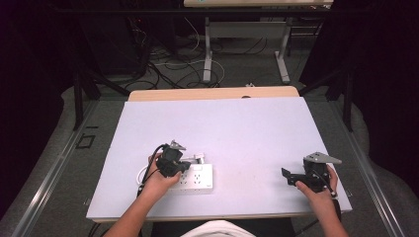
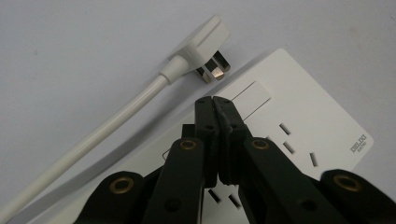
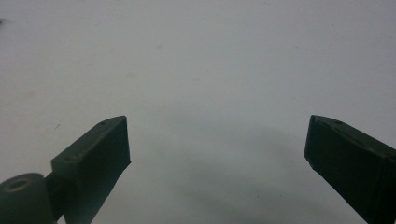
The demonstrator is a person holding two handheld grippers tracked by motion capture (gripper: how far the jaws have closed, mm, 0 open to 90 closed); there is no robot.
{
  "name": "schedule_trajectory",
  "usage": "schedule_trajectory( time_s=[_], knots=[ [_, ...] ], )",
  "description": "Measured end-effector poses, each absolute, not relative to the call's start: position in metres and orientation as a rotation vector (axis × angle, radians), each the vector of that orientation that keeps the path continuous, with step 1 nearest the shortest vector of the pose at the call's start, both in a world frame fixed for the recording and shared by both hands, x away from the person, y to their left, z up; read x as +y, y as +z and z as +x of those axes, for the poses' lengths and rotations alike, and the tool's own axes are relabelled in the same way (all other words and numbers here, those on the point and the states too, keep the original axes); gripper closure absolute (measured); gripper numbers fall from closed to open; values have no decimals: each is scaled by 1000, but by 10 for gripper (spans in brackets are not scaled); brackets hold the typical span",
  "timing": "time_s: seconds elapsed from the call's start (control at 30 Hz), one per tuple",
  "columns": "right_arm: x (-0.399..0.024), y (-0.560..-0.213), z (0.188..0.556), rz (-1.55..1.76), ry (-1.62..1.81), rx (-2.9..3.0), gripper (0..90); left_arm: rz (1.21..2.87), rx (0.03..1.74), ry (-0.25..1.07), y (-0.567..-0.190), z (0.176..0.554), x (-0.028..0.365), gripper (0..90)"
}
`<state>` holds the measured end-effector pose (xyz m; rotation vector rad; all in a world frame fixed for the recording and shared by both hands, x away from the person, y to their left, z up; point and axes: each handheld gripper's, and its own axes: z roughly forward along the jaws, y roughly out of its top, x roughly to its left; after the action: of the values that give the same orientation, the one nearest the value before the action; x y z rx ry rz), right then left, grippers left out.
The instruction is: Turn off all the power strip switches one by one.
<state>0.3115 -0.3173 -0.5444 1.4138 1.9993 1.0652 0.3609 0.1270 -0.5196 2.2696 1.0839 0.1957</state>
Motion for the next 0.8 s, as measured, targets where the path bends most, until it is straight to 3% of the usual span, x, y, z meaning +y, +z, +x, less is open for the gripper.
schedule_trajectory(
  time_s=[0.37,0.47,0.63,0.8],
  knots=[
    [-317,-545,312,1414,1065,1999,62,2273,1082,202,-521,361,126,896],
    [-317,-545,312,1411,1064,2000,62,2272,1075,139,-523,362,125,898],
    [-317,-544,311,1413,1065,2000,62,2311,1047,218,-521,359,120,898],
    [-318,-545,312,1410,1064,2001,62,2287,1066,214,-522,359,120,897]
  ],
)
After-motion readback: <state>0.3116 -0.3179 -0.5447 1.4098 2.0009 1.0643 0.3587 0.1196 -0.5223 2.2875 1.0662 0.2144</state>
